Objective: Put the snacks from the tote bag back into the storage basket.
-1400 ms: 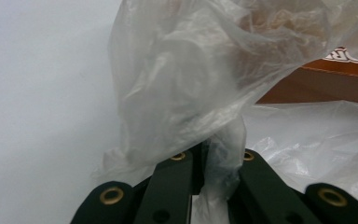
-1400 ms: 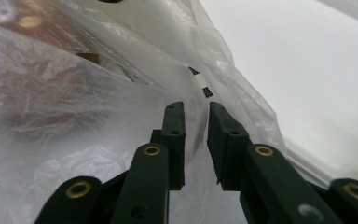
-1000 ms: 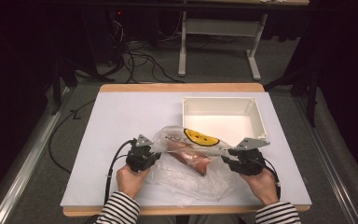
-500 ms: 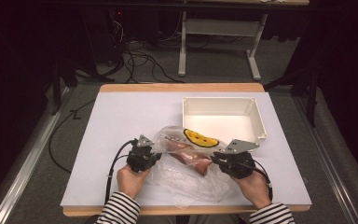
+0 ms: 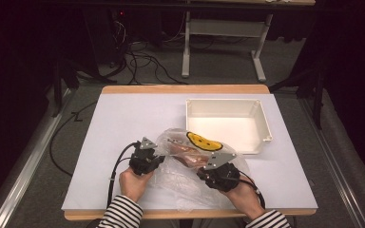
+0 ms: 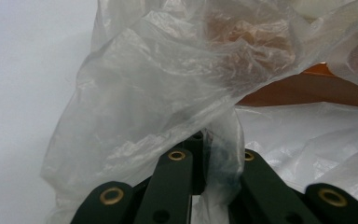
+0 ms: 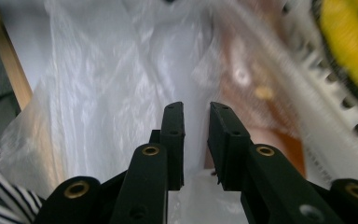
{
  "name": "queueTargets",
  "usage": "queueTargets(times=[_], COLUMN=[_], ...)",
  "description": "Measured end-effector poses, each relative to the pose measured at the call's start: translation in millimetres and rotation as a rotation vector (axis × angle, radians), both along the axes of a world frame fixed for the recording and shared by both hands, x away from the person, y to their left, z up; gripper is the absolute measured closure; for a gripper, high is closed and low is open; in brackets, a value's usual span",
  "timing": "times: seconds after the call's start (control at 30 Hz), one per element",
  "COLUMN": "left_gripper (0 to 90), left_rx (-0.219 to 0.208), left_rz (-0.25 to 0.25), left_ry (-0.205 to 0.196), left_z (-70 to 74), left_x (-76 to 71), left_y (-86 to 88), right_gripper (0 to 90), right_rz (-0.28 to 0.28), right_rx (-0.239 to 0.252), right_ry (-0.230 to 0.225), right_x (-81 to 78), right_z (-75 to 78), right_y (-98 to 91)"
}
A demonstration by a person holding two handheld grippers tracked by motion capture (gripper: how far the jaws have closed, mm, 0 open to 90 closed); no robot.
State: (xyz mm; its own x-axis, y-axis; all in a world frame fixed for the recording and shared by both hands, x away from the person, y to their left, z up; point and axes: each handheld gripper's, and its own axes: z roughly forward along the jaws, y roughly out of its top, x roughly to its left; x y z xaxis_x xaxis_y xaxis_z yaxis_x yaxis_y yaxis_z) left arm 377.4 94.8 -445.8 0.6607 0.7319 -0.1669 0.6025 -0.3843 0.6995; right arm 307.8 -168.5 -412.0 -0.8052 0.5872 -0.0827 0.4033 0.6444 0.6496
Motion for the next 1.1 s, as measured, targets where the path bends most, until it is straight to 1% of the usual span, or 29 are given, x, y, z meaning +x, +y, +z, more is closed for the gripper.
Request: queueTargets(times=[0.03,0.1,0.13,0.17,0.3,0.47,0.5,0.53,0.57,0.67,0.73,0.83,0.97,1.1], left_gripper=[90.0,90.0,90.0,90.0,90.0,90.0,90.0,90.0,90.0,90.0,90.0,90.0,90.0,90.0], left_rx=[-0.001,-0.002,-0.002,-0.001,-0.003,-0.006,-0.006,-0.007,-0.007,-0.009,-0.011,-0.003,0.000,0.001], left_rz=[0.002,0.003,0.003,0.006,0.014,0.021,0.021,0.023,0.023,0.028,0.030,0.029,0.031,0.044], left_ry=[-0.002,-0.003,-0.003,-0.001,-0.001,-0.001,-0.001,-0.001,-0.003,-0.005,-0.006,-0.016,-0.026,-0.022], left_z=[0.0,0.5,0.5,1.0,1.2,1.8,1.8,2.0,2.4,3.4,3.8,5.9,7.9,7.0], left_x=[-0.2,-0.5,-0.5,-0.4,0.3,0.3,0.3,0.6,1.2,1.6,1.9,2.6,4.8,7.7], left_y=[-0.1,0.4,0.4,1.2,2.0,2.6,2.6,3.2,4.0,5.2,5.2,3.9,3.1,4.6], right_gripper=[76.9,76.9,76.9,77.1,77.5,77.5,77.5,77.5,77.5,77.5,77.7,78.2,78.8,79.4], right_rz=[-0.002,0.002,0.002,-0.009,-0.027,-0.068,-0.068,-0.098,-0.104,-0.156,-0.187,-0.230,-0.276,-0.313], right_rx=[-0.020,-0.047,-0.047,-0.065,-0.081,-0.107,-0.107,-0.117,-0.119,-0.109,-0.117,-0.115,-0.116,-0.117], right_ry=[0.022,0.047,0.047,0.084,0.110,0.146,0.146,0.153,0.155,0.159,0.145,0.135,0.121,0.107], right_x=[-0.2,0.9,0.9,1.3,-0.3,-0.5,-0.5,2.3,3.7,8.3,13.4,21.0,30.6,37.4], right_z=[-2.8,-8.3,-8.3,-14.0,-16.4,-19.8,-19.8,-22.2,-22.6,-23.4,-23.7,-24.5,-26.2,-28.0], right_y=[-0.2,-2.6,-2.6,-8.7,-20.8,-34.7,-34.7,-41.4,-43.4,-48.6,-52.0,-54.8,-57.1,-58.0])
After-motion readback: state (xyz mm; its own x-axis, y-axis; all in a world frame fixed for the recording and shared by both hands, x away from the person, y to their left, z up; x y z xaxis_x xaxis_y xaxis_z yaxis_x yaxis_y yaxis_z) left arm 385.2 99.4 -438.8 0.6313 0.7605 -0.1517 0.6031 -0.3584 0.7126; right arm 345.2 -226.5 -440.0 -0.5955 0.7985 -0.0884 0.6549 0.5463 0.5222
